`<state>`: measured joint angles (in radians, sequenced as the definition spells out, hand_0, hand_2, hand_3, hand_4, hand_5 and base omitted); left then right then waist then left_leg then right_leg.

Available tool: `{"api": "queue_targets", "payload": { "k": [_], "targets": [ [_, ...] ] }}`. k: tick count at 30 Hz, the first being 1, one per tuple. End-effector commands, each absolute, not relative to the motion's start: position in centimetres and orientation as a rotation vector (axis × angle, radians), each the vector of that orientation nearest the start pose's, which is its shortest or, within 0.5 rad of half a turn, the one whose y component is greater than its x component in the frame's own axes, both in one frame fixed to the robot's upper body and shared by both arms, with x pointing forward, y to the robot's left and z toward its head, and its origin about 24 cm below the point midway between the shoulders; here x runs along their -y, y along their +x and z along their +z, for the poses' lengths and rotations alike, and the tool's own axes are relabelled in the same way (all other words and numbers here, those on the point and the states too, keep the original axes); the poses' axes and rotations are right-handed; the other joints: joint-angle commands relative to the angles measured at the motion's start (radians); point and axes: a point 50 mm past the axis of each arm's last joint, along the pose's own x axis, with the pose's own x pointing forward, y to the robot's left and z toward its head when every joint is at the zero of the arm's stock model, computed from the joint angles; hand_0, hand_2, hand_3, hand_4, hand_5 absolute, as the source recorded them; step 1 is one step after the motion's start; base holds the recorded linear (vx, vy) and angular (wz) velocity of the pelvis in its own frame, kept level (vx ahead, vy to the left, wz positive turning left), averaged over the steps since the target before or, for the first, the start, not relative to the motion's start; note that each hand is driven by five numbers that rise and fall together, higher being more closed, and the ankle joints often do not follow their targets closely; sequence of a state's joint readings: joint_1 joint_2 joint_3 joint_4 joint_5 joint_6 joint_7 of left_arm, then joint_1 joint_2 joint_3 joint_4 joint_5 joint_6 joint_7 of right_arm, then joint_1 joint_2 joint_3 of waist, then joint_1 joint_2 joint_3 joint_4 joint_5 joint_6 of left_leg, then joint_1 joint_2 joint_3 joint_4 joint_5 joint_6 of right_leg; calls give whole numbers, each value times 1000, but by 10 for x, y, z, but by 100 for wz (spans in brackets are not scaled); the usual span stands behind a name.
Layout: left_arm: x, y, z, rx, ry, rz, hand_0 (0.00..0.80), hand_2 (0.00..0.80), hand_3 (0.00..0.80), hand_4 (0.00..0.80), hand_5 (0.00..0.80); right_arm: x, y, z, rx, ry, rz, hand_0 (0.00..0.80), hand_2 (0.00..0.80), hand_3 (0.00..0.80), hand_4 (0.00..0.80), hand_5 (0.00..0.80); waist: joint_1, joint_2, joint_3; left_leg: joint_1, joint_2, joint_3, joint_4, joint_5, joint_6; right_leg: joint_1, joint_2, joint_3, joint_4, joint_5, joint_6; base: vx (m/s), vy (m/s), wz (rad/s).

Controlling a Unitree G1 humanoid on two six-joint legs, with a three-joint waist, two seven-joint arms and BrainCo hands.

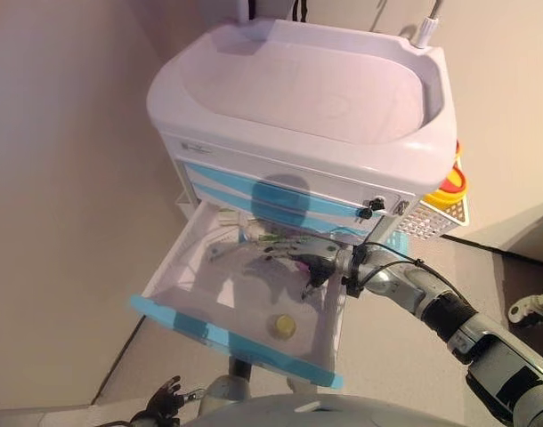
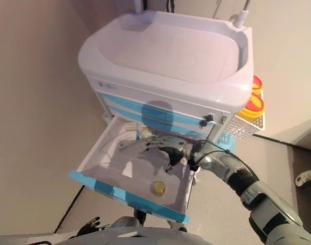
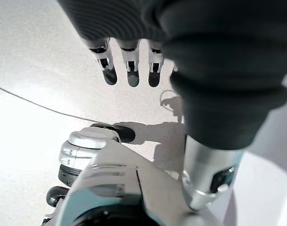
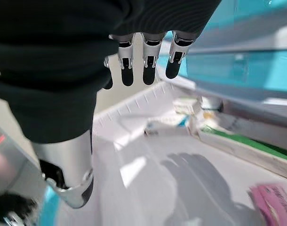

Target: Open the drawer and pick up the medicine

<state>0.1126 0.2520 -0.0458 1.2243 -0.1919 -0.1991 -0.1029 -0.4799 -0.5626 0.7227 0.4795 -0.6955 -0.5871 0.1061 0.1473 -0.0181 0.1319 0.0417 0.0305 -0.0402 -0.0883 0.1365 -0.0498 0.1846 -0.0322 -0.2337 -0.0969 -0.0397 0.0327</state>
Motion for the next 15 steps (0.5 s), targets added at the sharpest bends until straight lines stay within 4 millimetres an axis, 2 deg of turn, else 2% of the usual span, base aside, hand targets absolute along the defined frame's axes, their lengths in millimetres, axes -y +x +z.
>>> {"api": "queue_targets", "payload": {
  "k": [1,6,15],
  "targets": [
    [-255,80,-154,-1096,150,92,0,0,0,0,0,98,276,22,514,-1421,1097,0,0,0,0,0,32,-43,-13,39,-71,-17,1,-149,21,-47,-1,-26,24,13,17,8,-15,7],
    [-259,82,-152,-1092,178,72,0,0,0,0,0,108,271,-1,507,-1521,1127,0,0,0,0,0,48,-48,-15,37,-75,-26,1,-148,23,-45,-2,-34,22,15,21,12,-15,7],
    [-256,88,-151,-1073,197,42,0,0,0,0,0,107,257,-24,522,-1541,1190,0,0,0,0,0,61,-51,-16,35,-77,-34,1,-148,26,-47,-1,-37,25,15,23,3,-2,2]
  ]
}}
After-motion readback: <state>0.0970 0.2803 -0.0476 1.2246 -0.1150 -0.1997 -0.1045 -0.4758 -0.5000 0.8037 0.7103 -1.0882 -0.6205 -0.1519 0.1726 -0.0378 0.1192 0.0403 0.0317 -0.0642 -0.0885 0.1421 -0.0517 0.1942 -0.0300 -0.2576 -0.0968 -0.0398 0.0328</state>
